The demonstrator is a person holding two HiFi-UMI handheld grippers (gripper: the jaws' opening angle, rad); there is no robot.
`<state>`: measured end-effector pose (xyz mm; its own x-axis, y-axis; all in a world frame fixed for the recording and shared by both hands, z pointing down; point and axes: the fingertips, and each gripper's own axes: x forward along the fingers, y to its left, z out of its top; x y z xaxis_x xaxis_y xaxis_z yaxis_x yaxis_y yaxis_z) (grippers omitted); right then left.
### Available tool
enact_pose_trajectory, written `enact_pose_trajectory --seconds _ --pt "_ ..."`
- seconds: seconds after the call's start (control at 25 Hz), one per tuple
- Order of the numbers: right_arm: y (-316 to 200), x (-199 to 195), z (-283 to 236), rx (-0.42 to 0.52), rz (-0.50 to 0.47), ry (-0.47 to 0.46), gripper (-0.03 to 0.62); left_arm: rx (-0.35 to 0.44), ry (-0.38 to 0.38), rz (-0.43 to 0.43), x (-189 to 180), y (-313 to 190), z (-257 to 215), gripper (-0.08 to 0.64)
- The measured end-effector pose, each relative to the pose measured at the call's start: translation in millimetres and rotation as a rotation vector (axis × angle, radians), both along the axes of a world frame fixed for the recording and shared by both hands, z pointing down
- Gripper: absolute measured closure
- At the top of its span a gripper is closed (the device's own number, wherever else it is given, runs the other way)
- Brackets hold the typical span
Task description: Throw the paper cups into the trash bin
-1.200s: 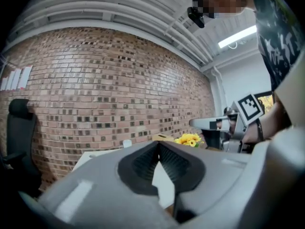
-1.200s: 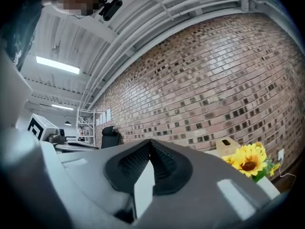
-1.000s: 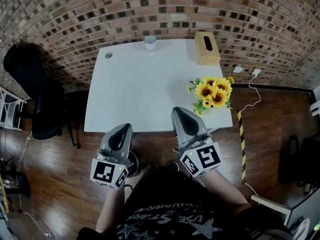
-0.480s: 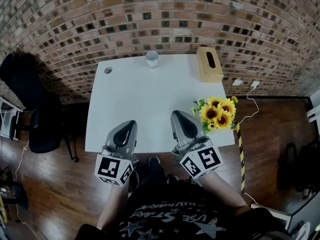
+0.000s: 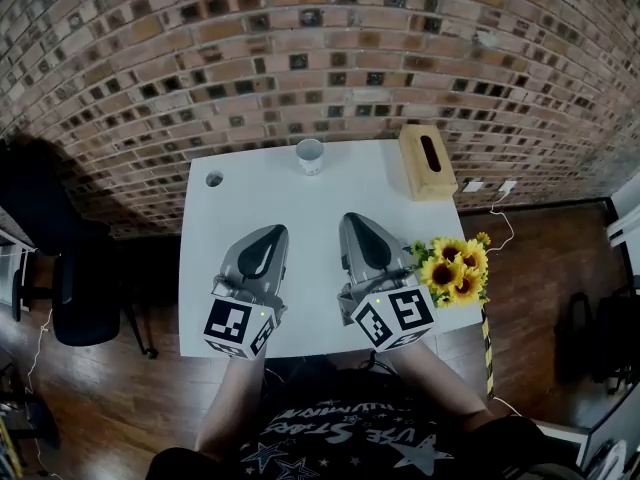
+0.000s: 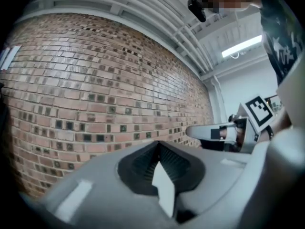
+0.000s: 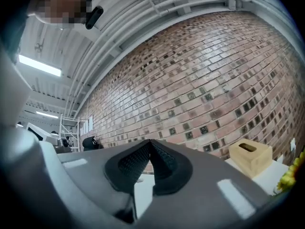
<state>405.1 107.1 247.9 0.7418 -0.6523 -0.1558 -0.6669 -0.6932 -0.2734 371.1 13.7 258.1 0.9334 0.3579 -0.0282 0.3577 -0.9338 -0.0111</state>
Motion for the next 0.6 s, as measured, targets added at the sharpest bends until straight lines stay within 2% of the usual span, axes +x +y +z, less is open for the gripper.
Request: enact_pose_trajectory --seconds 0.4,0.6 --pt "-38.7 62.5 33.4 -0.118 0.074 -0.038 0.584 -0.066 -0.008 0.033 68.9 -37.0 23.4 0.557" --pt "-48.9 93.3 54.6 -0.177 0.098 -0.07 0.584 -0.055 -0.03 0.013 95.3 -46.4 39.8 0.557"
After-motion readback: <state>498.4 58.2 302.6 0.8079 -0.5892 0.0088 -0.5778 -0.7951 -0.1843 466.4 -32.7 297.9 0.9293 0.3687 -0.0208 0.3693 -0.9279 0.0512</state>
